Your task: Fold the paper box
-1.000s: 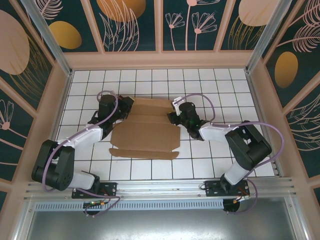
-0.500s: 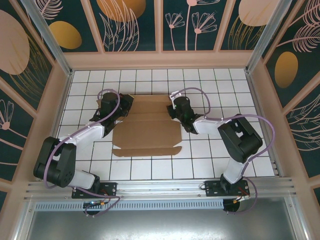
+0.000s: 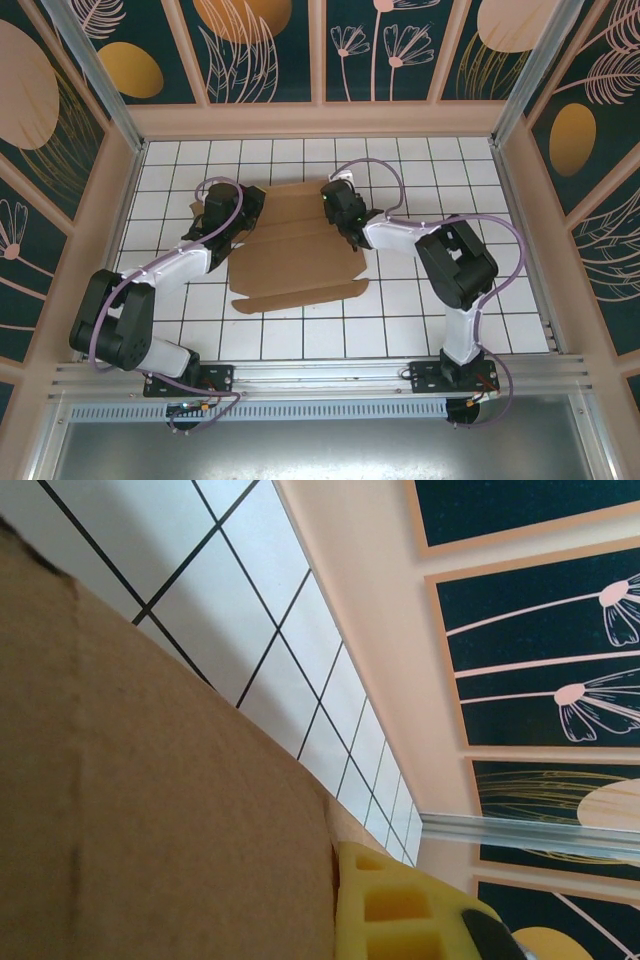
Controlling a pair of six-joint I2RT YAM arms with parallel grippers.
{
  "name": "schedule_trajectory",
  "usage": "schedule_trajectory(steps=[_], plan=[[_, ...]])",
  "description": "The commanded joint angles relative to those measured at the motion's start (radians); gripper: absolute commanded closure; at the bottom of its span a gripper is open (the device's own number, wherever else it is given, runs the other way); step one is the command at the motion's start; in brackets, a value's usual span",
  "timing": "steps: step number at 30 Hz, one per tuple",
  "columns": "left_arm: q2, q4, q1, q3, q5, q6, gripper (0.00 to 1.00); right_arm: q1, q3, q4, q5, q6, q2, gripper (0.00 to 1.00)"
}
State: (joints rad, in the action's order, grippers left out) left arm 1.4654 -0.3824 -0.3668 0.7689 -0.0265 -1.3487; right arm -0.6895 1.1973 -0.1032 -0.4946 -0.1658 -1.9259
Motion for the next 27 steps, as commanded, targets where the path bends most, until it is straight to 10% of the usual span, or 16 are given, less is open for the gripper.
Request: schedule_trajectory(steps=[1,11,27], plan=[[0.010,0.157,-0.009,-0.010,-0.026,0.008,1.00,0.041,0.023,0.164,-0.149,-0.051,-0.053,0.81],[-0.003,0.153,-0.013,-0.027,-0.011,0.023,1.00,0.055,-0.002,0.125,-0.069,-0.026,-0.045,0.71],[0.009,0.129,-0.012,-0.042,0.008,0.099,1.00,0.108,-0.346,-0.227,0.330,0.054,0.318,0.10]])
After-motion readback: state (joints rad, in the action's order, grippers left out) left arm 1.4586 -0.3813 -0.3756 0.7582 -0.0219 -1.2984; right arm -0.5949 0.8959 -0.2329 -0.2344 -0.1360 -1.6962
